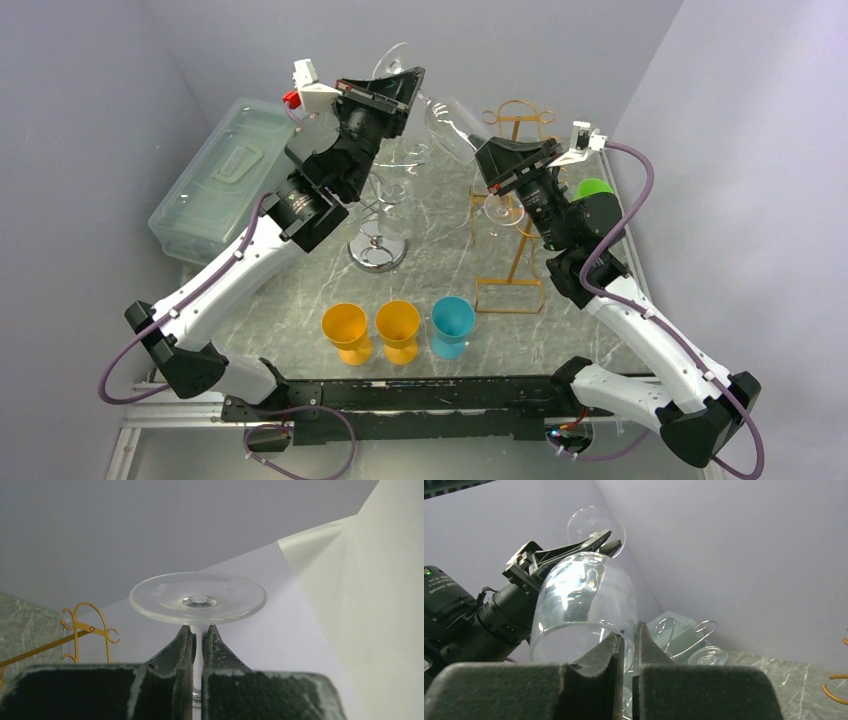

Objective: Take the wine glass off the wine glass rack
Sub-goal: Place the wine glass at the center of the board.

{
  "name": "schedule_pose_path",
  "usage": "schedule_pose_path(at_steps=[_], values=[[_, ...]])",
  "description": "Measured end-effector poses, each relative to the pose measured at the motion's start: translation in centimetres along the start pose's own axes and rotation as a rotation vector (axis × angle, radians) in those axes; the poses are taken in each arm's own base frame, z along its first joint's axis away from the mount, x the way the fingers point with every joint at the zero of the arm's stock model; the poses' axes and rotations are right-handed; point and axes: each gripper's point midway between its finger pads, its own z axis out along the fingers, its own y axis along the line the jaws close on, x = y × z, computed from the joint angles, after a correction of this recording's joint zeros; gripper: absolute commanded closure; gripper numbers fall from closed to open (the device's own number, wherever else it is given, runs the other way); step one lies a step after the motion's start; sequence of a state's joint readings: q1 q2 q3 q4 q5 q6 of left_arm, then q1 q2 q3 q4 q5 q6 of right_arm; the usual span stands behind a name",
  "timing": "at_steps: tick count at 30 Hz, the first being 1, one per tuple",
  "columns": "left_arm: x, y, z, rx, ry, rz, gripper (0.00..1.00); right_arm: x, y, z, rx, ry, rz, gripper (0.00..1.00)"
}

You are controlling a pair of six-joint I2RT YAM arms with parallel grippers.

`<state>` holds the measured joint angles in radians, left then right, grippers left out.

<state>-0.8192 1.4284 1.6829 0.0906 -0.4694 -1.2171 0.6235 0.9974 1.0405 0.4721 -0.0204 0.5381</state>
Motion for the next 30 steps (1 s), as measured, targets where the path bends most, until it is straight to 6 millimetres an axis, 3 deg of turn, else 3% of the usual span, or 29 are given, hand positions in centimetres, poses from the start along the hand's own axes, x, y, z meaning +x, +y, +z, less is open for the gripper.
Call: schedule_pose_path(at_steps=[2,10,13,15,21,30], values=[[-0.1,-0.1,-0.1,0.003,-0.001,-0.002,0.91,-0.1,0.0,0.1,0.004,-0.002,0.006,1.00],[0.6,0.0,-1.2,0.027,0.054,0.025,0.37,-0.4,-0.4,0.0,0.042,-0.019,0.035,1.00],[1.2,0.6,-1.8,0.028,0.085,0.055,0.23,-0.8,-0.7,-0.1,0.068,-0.030,0.036,1.00],[1.6,0.7,-1.9,0.033,0.103,0.080,0.02,-1.4,-0.8,-0.1,0.087,-0.040,0.034,1.00],[2.2,1.1,-2.6,0.056,0.152,0.195,0.00,-4.2,-1.7,-0.1,0.191,-0.094,-0.013,1.00],[1.2,0.9,-5.4,0.093,0.215,0.475,0.01,-12.8,-3.7,-1.1,0.478,-0.249,-0.151,1.00]])
